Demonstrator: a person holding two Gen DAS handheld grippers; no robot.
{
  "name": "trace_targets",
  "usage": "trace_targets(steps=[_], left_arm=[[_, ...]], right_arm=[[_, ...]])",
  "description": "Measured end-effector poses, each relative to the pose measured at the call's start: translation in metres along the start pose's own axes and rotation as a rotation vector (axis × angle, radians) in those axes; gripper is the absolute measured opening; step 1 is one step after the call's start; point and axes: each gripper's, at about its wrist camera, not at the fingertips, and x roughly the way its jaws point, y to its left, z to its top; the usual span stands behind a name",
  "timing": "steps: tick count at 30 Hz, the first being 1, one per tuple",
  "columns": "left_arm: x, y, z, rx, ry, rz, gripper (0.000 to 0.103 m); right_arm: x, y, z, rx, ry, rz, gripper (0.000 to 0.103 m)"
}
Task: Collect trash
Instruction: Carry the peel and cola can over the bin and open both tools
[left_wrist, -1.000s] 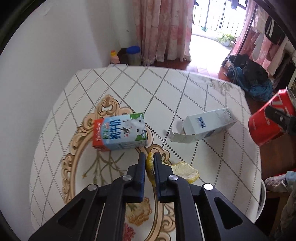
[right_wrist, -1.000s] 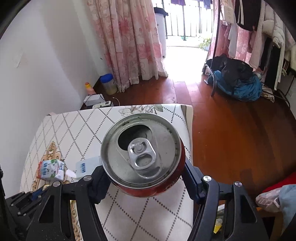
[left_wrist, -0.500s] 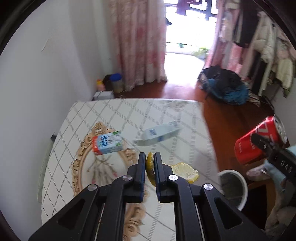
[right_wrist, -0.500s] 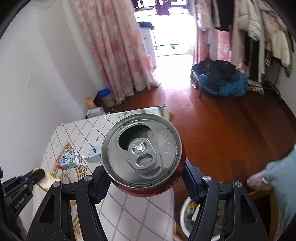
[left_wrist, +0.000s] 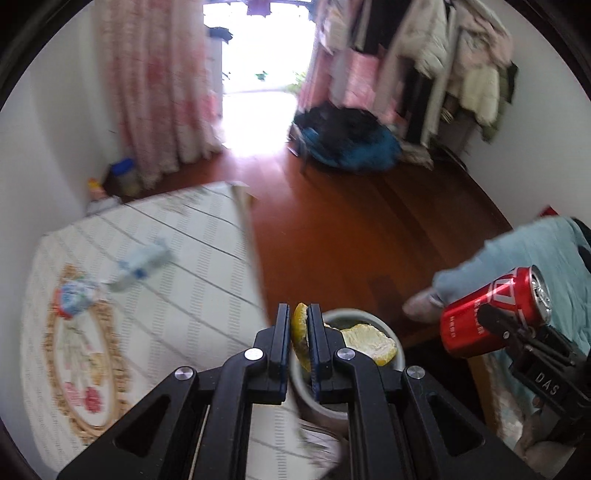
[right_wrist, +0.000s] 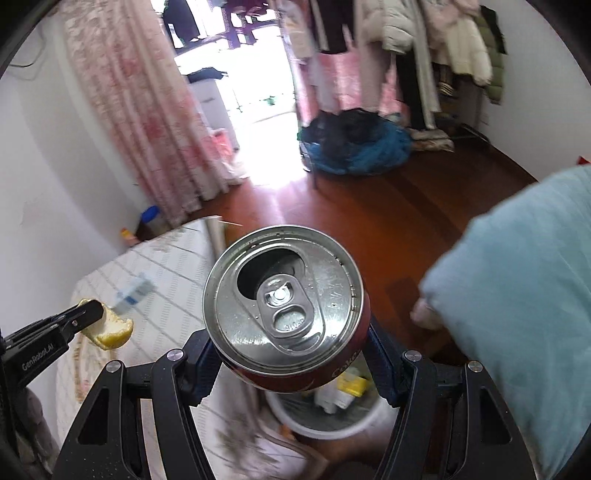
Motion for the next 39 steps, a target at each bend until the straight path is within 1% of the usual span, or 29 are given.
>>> trace_targets(steps=[4,7,10,14,16,18,20,21,23,24,25,26,27,28,29,30,31,34,39], left_arm=[[0.052,-0.027,-0.002,-0.003,0.129,-0.086,0.006],[0.089,-0.038,-0.003,-0.005,0.218,-0.121,0.006],[0.125,-0.049,-0.007,0.001,0.298,-0.130,0.007],[0.166,-0.054,-0.012,-0.005,0.401,-0.123,0.007],[0.177,-0.055,-0.015,-0.017,0.431,-0.123,0.007],[0.183,-0.057,-0.017,-0.028,0.450,-0.133,0.008],[0.187,-0.057,-0.019,-0.044,0.479,-0.128,0.009],[0.187,-0.055,-0.020,-0.050,0.487,-0.127,0.011],[0.184,-0.054,-0.020,-0.046,0.482,-0.117,0.022],[0.179,-0.054,-0.019,-0.045,0.466,-0.113,0.041],[0.177,-0.052,-0.018,-0.046,0.455,-0.110,0.068],[0.173,-0.049,-0.016,-0.047,0.439,-0.107,0.077],[0.169,-0.047,-0.015,-0.046,0.425,-0.102,0.086],[0.163,-0.045,-0.013,-0.046,0.412,-0.094,0.088],[0.159,-0.045,-0.012,-0.033,0.403,-0.079,0.089],[0.153,-0.045,-0.012,-0.015,0.393,-0.057,0.097],[0.145,-0.043,-0.012,0.003,0.375,-0.035,0.100],[0.127,-0.038,-0.013,0.024,0.327,-0.008,0.101],[0.093,-0.032,-0.017,0.052,0.272,0.046,0.101]], right_arm=[[0.019,-0.045,-0.013,0.044,0.063,-0.039,0.069],[0.047,-0.072,-0.028,0.080,0.136,-0.053,0.069],[0.072,-0.092,-0.044,0.101,0.198,-0.055,0.069],[0.105,-0.106,-0.062,0.117,0.272,-0.057,0.069],[0.124,-0.111,-0.068,0.128,0.305,-0.060,0.069],[0.139,-0.114,-0.071,0.128,0.331,-0.061,0.069],[0.152,-0.114,-0.073,0.127,0.352,-0.060,0.069],[0.157,-0.116,-0.074,0.127,0.361,-0.064,0.070],[0.168,-0.120,-0.075,0.134,0.386,-0.067,0.070],[0.173,-0.115,-0.073,0.135,0.392,-0.076,0.071],[0.176,-0.116,-0.073,0.139,0.400,-0.076,0.071],[0.177,-0.116,-0.073,0.142,0.408,-0.071,0.071],[0.177,-0.116,-0.073,0.142,0.412,-0.068,0.081],[0.177,-0.115,-0.074,0.139,0.420,-0.064,0.101],[0.176,-0.114,-0.074,0.135,0.422,-0.064,0.103],[0.172,-0.112,-0.074,0.131,0.420,-0.067,0.103],[0.169,-0.110,-0.074,0.128,0.419,-0.071,0.103],[0.155,-0.102,-0.073,0.108,0.403,-0.119,0.103],[0.128,-0.090,-0.068,0.085,0.389,-0.164,0.103]])
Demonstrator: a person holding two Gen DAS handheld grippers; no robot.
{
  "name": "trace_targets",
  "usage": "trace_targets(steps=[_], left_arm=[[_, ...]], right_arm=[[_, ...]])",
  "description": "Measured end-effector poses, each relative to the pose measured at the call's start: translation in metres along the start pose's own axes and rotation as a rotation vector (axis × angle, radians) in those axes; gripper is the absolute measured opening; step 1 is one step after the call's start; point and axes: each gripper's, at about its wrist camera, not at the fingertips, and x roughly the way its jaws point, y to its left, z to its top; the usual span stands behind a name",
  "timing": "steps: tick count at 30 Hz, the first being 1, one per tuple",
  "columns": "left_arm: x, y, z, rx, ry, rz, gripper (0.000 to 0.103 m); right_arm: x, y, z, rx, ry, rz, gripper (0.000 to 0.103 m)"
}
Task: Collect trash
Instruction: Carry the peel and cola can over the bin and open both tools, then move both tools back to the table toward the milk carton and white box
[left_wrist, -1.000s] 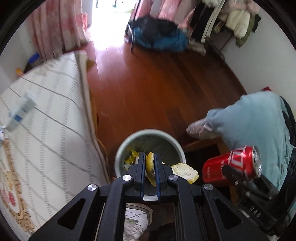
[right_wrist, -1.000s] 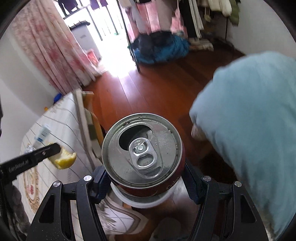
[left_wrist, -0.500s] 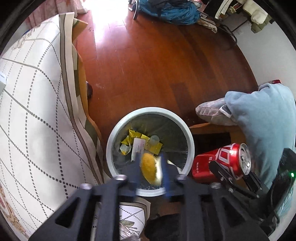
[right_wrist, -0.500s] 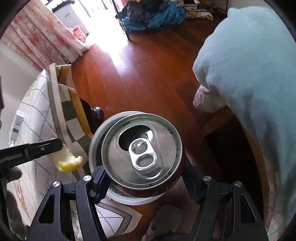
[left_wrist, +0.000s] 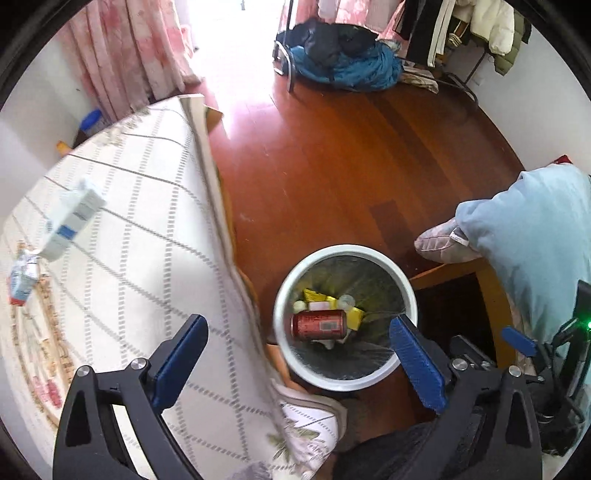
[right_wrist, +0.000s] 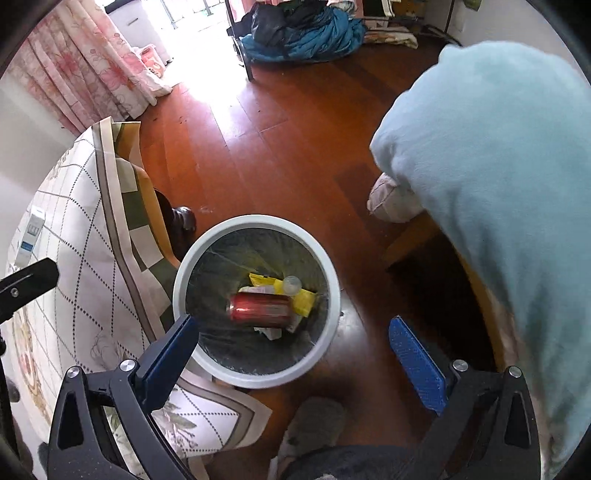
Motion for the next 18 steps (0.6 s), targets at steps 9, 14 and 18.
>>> trace_targets(steps=[9,14,18], left_arm=[[-0.072,0.003,-0.029,0.042,-0.138,0.057,0.101],[-0.114,0.005,-0.045,0.048,-0.203,0.033,0.101],[-0.141,0.009,-0.051,0.038,-0.243,0.017,0.101]], right_arm=[[-0.072,0.015,-0.019,-0.019,-0.074,-0.033,0.103],[-0.127,0.021,-0.033,-0.018,-0.146,-0.039,0.103],[-0.162,0.027,-0.043,-0.023,-0.187,-0.033,0.103]])
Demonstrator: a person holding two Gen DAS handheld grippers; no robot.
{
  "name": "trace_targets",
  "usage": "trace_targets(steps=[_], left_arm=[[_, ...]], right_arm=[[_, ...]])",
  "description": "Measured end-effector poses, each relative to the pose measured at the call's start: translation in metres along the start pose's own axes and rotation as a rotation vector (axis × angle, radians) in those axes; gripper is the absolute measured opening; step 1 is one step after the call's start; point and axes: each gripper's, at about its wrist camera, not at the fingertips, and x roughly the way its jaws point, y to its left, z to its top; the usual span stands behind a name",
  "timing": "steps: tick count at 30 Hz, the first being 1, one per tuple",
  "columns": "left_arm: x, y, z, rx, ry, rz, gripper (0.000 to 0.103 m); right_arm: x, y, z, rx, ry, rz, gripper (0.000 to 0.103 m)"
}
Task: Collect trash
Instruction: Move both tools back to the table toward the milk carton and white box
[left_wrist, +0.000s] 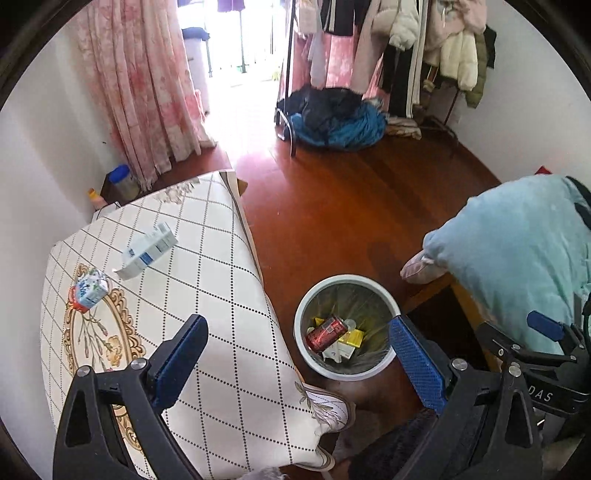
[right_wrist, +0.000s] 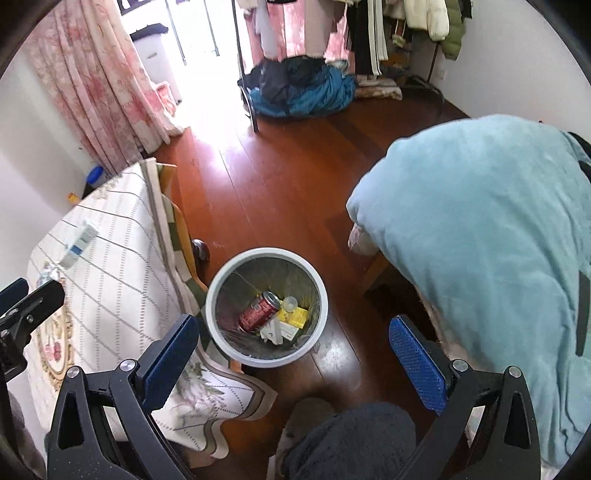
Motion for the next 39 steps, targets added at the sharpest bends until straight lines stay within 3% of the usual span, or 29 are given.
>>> trace_targets(steps=[7,12,16,19,25,29,36,39], left_arm=[[-0.034,0.028,0.006,-0.050,-0.076,0.072,0.101],[-0.032,0.094,0.010,-0.179,-0.100,0.185,0.101],[-0.010,0.170,-0.001,-0.316,-0.081,0.337,0.101],[0.020,0.237,-0.016,-0.430,-0.013,0.442,0.101],[0.073,0.349,-0.056,-0.604,0.126,0.573,0.101],[0.098,0.386,-0.069,-0.589,0.163,0.640,0.101],[0.124,0.401,-0.063,-0.383,0.191,0.677,0.101],[0.125,0.395,-0.054,-0.267,0.176,0.663,0.101]], right_arm=[[-0.050,0.014,0.000,0.014,-0.051,0.081,0.103],[-0.053,0.056,0.017,-0.031,-0.057,0.163,0.103],[-0.026,0.125,0.038,-0.139,-0.007,0.216,0.103],[0.008,0.185,0.052,-0.204,0.061,0.243,0.103],[0.095,0.292,0.081,-0.182,0.207,0.298,0.103],[0.157,0.353,0.097,-0.049,0.295,0.327,0.103],[0.235,0.426,0.102,0.088,0.357,0.289,0.102],[0.247,0.447,0.101,0.057,0.343,0.260,0.082]])
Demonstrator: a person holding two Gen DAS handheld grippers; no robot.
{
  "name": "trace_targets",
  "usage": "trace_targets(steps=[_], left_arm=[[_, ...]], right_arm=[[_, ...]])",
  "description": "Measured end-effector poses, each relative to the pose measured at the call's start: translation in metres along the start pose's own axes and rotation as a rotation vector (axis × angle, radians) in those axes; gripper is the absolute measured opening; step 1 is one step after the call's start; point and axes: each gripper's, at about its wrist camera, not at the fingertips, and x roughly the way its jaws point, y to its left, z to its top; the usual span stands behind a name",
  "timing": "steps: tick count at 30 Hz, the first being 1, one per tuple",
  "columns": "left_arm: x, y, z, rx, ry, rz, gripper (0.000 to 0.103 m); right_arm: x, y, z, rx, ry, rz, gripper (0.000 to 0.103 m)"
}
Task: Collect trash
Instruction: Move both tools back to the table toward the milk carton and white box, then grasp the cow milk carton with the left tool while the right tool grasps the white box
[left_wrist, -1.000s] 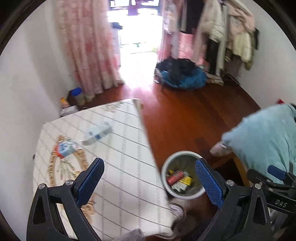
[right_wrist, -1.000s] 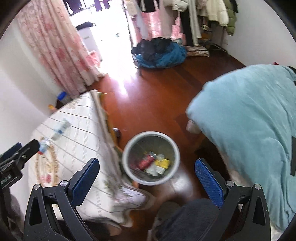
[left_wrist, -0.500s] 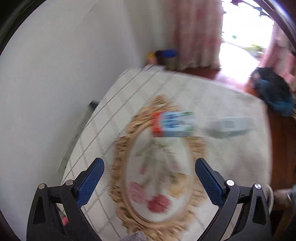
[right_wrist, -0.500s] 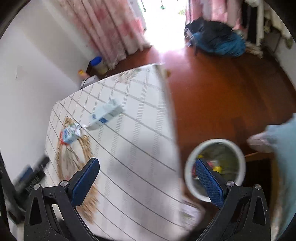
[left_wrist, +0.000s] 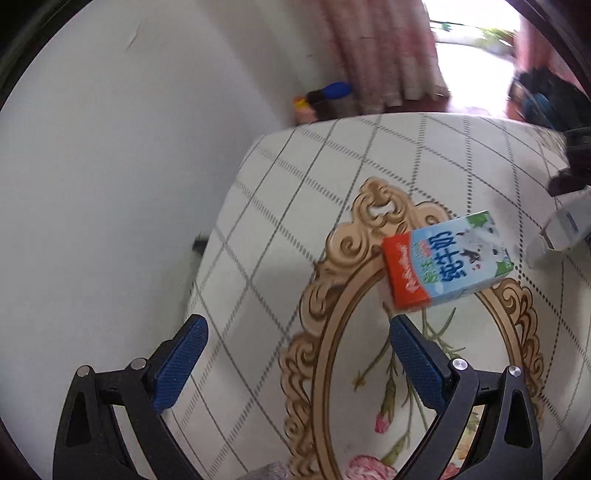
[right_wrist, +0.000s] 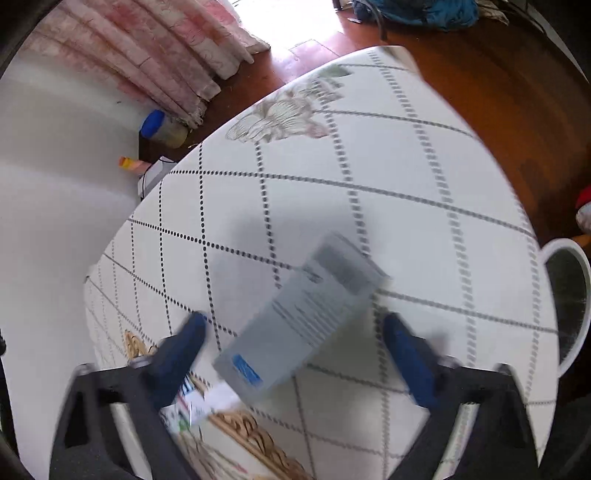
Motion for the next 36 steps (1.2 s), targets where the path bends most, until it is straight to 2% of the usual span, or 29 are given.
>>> trace_targets(steps=[1,3,6,10,15,17,18,19,20,23,24,25,26,29,31,32,34,36], left_arm=[[-0.003,-0.003,0.003,0.049,-0.029,-0.013,0.101],[-0.009,-0.010,0.007,0.142,-0.076,-0.039,0.101],[-0.016,-0.029,0.016,0.338,-0.125,-0.099,0.101],[-0.010,-0.061,0.024,0.608,-0.101,-0.198,0.101],[0.017,-0.088,0.030,0.759,-0.013,-0.217,0.099],[0.017,-0.090,0.030,0.780,-0.016,-0.245,0.085],[0.017,-0.090,0.031,0.775,0.004,-0.284,0.060],[0.014,-0.089,0.032,0.757,0.016,-0.301,0.060],[0.011,-0.089,0.032,0.750,0.006,-0.279,0.060],[0.003,-0.093,0.024,0.724,0.025,-0.279,0.058],[-0.001,-0.093,0.020,0.695,0.027,-0.273,0.057],[-0.001,-0.094,0.019,0.660,0.036,-0.278,0.057],[-0.004,-0.092,0.017,0.613,0.056,-0.286,0.057],[-0.012,-0.080,0.011,0.416,0.139,-0.334,0.057],[-0.017,-0.067,0.002,0.244,0.243,-0.413,0.056],[-0.021,-0.059,-0.006,0.156,0.274,-0.440,0.056],[-0.028,-0.050,-0.023,0.050,0.315,-0.466,0.056],[-0.034,-0.042,-0.047,-0.058,0.370,-0.497,0.056]], right_arm=[[-0.001,0.006,0.000,-0.026,-0.014,-0.012,0.058],[0.002,0.018,-0.002,-0.111,0.000,-0.014,0.056],[-0.004,0.009,-0.005,-0.157,0.043,-0.020,0.051],[-0.013,-0.025,-0.014,-0.219,0.120,-0.053,0.049],[-0.015,-0.051,-0.022,-0.256,0.177,-0.084,0.048],[-0.014,-0.051,-0.025,-0.267,0.193,-0.087,0.051],[-0.012,-0.051,-0.025,-0.265,0.200,-0.086,0.058],[-0.012,-0.051,-0.027,-0.266,0.199,-0.076,0.063],[-0.014,-0.051,-0.029,-0.270,0.188,-0.076,0.063],[-0.016,-0.049,-0.039,-0.308,0.138,-0.101,0.063],[-0.015,-0.048,-0.041,-0.313,0.120,-0.112,0.060],[-0.017,-0.046,-0.043,-0.316,0.101,-0.110,0.045],[-0.019,-0.046,-0.044,-0.329,0.087,-0.112,0.039],[-0.024,-0.044,-0.054,-0.352,0.062,-0.111,0.039],[-0.031,-0.051,-0.060,-0.358,0.058,-0.096,0.039],[-0.037,-0.055,-0.065,-0.361,0.053,-0.086,0.039],[-0.051,-0.064,-0.074,-0.367,0.043,-0.070,0.039],[-0.063,-0.069,-0.100,-0.387,0.037,-0.055,0.039]])
